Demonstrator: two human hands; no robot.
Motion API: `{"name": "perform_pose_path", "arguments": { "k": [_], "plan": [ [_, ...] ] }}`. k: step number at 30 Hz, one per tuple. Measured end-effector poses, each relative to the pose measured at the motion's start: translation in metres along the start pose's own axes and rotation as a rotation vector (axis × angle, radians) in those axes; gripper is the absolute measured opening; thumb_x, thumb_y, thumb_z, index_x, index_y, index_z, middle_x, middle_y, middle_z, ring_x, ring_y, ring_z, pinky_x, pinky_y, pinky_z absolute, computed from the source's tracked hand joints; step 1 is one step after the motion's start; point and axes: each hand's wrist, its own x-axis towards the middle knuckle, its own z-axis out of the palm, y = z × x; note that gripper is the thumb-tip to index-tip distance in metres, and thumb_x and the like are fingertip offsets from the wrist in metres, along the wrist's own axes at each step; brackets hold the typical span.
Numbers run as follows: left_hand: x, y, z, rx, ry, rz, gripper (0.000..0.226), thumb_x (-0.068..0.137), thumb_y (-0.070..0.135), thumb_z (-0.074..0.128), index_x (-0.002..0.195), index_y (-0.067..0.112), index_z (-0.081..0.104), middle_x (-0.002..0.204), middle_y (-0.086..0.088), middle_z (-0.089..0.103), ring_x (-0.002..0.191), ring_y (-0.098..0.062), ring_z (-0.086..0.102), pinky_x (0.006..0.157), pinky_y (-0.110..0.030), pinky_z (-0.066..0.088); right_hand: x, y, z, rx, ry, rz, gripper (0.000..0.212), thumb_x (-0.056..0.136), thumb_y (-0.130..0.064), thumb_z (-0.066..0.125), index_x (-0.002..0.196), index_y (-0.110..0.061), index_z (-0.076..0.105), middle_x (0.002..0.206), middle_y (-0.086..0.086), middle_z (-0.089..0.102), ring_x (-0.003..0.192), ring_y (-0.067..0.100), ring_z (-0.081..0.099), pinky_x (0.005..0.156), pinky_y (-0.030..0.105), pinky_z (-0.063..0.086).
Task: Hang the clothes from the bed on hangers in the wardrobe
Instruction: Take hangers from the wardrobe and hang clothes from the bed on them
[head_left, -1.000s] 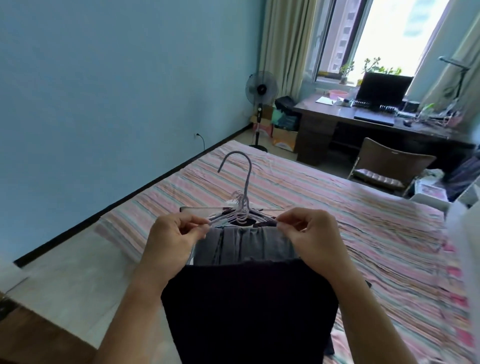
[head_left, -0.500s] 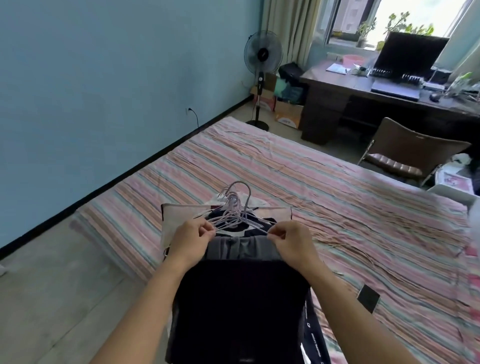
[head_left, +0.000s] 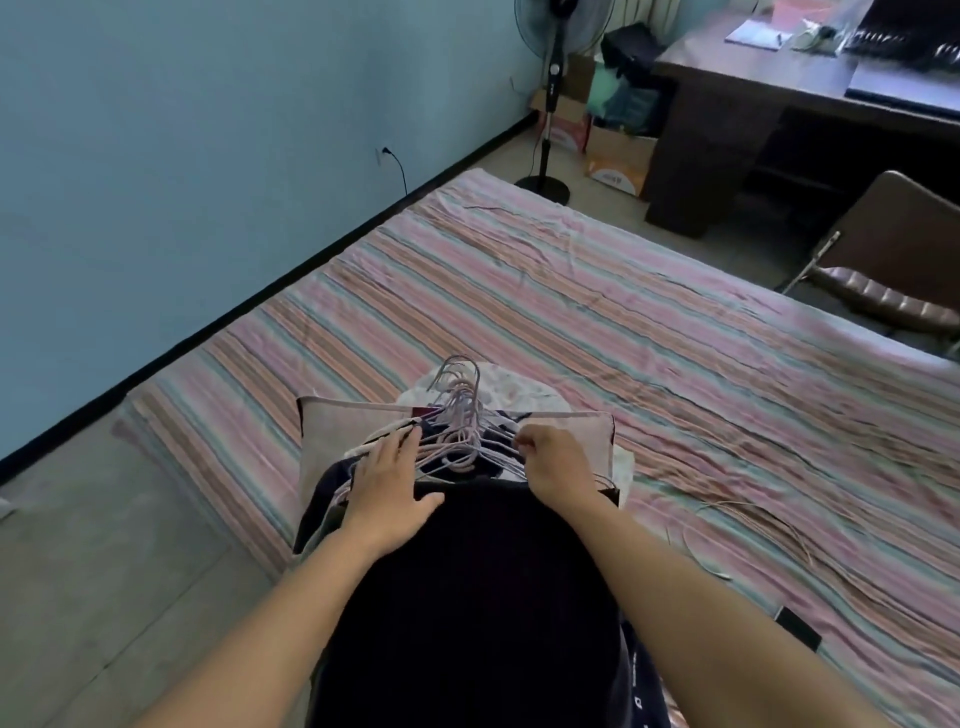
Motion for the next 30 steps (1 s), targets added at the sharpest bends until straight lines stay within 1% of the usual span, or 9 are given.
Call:
{"name": "perform_pose_path", "arguments": {
  "k": [2, 4, 8, 12, 17, 20, 23, 26, 30],
  "plan": [
    [0.004, -0.006, 0.019, 0.106, -0.087, -0.037, 0.106, 0.084, 0.060, 0.061, 0.155, 0.029, -0.011, 0.163, -0.009, -0.011, 0.150, -0.030, -0.011, 0.120, -0.050, 0.001, 0.018, 0.007, 0.011, -0.003, -0.004, 0.026, 0.022, 0.096, -0.008, 0.052, 0.098, -0.017, 0.073, 0.101, 0.009, 0.071, 0.096, 0.031, 0.062, 0.075, 0.036, 0.048],
    [0.011, -0.014, 0.033, 0.113, -0.127, -0.077, 0.108, 0.086, 0.063, 0.058, 0.152, 0.032, -0.022, 0.160, -0.009, -0.026, 0.147, -0.031, -0.023, 0.119, -0.053, -0.004, 0.036, 0.016, 0.021, -0.019, -0.019, 0.048, 0.023, 0.096, -0.008, 0.050, 0.098, -0.017, 0.071, 0.100, 0.007, 0.071, 0.095, 0.031, 0.062, 0.075, 0.036, 0.048],
    [0.034, -0.032, 0.056, 0.113, -0.129, -0.146, 0.103, 0.088, 0.066, 0.050, 0.150, 0.034, -0.026, 0.158, -0.007, -0.031, 0.145, -0.032, -0.027, 0.118, -0.058, -0.005, 0.062, 0.030, 0.038, -0.045, -0.020, 0.050, 0.023, 0.096, -0.010, 0.051, 0.100, -0.015, 0.073, 0.097, 0.007, 0.072, 0.091, 0.031, 0.063, 0.076, 0.038, 0.051],
    [0.056, -0.038, 0.079, 0.155, -0.177, -0.153, 0.099, 0.090, 0.067, 0.044, 0.143, 0.037, -0.034, 0.157, -0.005, -0.033, 0.144, -0.034, -0.029, 0.116, -0.062, -0.005, 0.077, 0.042, 0.059, -0.043, -0.048, 0.065, 0.019, 0.090, -0.004, 0.050, 0.090, -0.007, 0.069, 0.085, 0.014, 0.069, 0.079, 0.033, 0.063, 0.067, 0.040, 0.052],
    [0.071, -0.043, 0.094, 0.170, -0.220, -0.174, 0.094, 0.091, 0.068, 0.042, 0.150, 0.037, -0.025, 0.157, -0.004, -0.034, 0.144, -0.036, -0.029, 0.116, -0.064, -0.003, 0.089, 0.053, 0.074, -0.025, -0.067, 0.047, 0.020, 0.093, -0.009, 0.051, 0.100, -0.008, 0.069, 0.092, 0.013, 0.072, 0.084, 0.035, 0.065, 0.076, 0.046, 0.055],
    [0.077, -0.044, 0.093, 0.181, -0.248, -0.174, 0.096, 0.090, 0.069, 0.043, 0.149, 0.037, -0.025, 0.158, -0.004, -0.032, 0.145, -0.037, -0.026, 0.116, -0.064, 0.001, 0.093, 0.055, 0.073, -0.016, -0.097, 0.065, 0.023, 0.096, -0.011, 0.050, 0.103, -0.009, 0.071, 0.094, 0.011, 0.073, 0.088, 0.034, 0.065, 0.076, 0.039, 0.053],
    [0.081, -0.045, 0.085, 0.164, -0.262, -0.172, 0.097, 0.087, 0.071, 0.046, 0.151, 0.039, -0.019, 0.162, -0.003, -0.022, 0.147, -0.036, -0.020, 0.117, -0.064, 0.008, 0.094, 0.046, 0.067, -0.042, -0.104, 0.059, 0.023, 0.095, -0.011, 0.049, 0.086, -0.010, 0.071, 0.080, 0.009, 0.068, 0.081, 0.034, 0.063, 0.066, 0.035, 0.048],
    [0.078, -0.042, 0.070, 0.121, -0.198, -0.157, 0.090, 0.088, 0.070, 0.045, 0.155, 0.036, -0.005, 0.164, -0.003, -0.012, 0.149, -0.032, -0.016, 0.118, -0.060, 0.009, 0.089, 0.028, 0.055, -0.062, -0.066, -0.008, 0.020, 0.095, -0.017, 0.052, 0.086, -0.010, 0.068, 0.084, 0.008, 0.067, 0.083, 0.030, 0.061, 0.066, 0.038, 0.051],
    [0.068, -0.040, 0.039, 0.063, -0.110, -0.123, 0.080, 0.091, 0.065, 0.046, 0.156, 0.035, 0.009, 0.165, -0.003, -0.002, 0.151, -0.029, -0.007, 0.120, -0.052, 0.008, 0.073, -0.001, 0.042, -0.128, -0.077, -0.137, 0.026, 0.094, -0.016, 0.055, 0.069, -0.012, 0.050, 0.069, -0.001, 0.049, 0.077, 0.026, 0.048, 0.059, 0.033, 0.033]
  ]
}}
